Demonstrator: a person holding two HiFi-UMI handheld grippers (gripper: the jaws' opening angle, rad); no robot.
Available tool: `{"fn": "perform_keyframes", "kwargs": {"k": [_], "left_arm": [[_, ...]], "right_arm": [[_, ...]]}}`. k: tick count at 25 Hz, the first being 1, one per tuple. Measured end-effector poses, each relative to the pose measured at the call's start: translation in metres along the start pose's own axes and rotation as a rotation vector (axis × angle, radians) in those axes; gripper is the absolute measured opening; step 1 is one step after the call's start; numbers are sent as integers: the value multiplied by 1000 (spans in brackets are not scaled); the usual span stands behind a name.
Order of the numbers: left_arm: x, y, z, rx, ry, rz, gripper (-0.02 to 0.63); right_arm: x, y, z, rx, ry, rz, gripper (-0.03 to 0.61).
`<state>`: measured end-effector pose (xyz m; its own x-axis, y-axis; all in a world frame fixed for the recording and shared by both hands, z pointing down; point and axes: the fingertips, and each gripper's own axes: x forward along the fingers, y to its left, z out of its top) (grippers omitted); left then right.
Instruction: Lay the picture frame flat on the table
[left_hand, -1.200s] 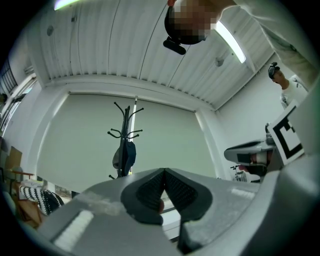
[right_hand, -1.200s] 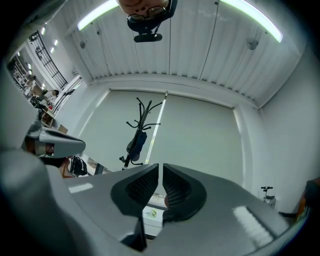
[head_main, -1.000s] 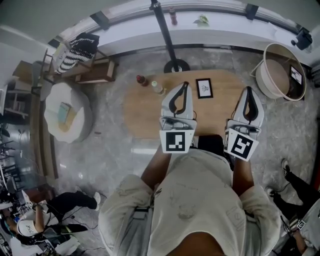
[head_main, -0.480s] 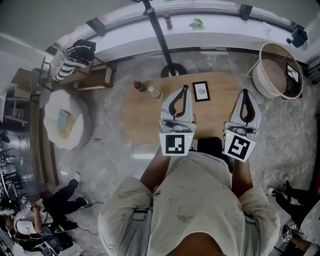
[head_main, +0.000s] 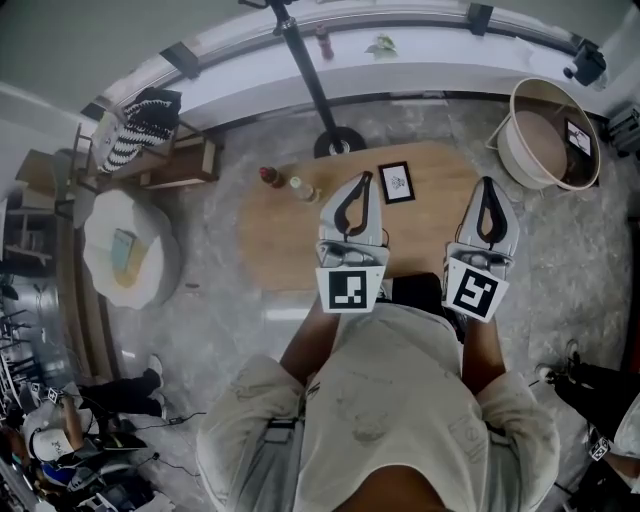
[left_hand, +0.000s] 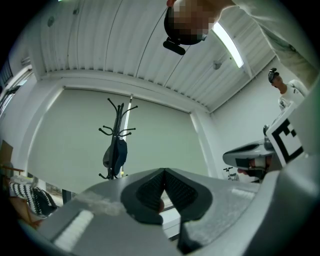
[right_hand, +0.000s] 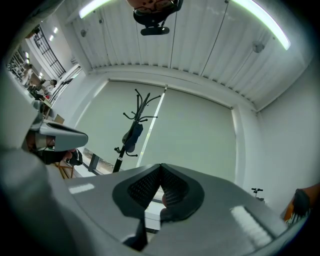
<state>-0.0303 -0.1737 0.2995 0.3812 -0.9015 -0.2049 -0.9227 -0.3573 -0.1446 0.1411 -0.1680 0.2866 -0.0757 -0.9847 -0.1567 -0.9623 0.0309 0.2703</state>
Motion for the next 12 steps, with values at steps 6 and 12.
{"fn": "perform_keyframes", "kwargs": {"k": [6, 12], "left_arm": [[0, 5, -4, -14, 8, 2, 5], [1, 6, -11, -58, 9, 20, 5]], "right_arm": [[3, 5, -3, -6, 11, 2, 2], [3, 7, -7, -24, 22, 8, 2]]}}
